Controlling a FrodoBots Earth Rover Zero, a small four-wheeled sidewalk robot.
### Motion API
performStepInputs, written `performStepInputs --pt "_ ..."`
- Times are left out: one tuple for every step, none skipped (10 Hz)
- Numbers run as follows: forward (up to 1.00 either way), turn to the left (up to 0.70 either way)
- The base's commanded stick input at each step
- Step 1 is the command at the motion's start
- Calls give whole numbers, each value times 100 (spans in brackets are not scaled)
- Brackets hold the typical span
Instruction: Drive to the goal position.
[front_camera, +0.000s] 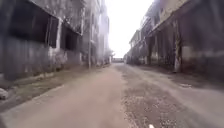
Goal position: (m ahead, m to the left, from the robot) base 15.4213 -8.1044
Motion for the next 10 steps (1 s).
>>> performStepInputs --pt "50 0" --pt "50 0" --pt "50 0" --pt "50 0" --pt "50 0" --pt "50 0" --pt "50 0" --pt "50 0" --pt "50 0" --pt "50 0"
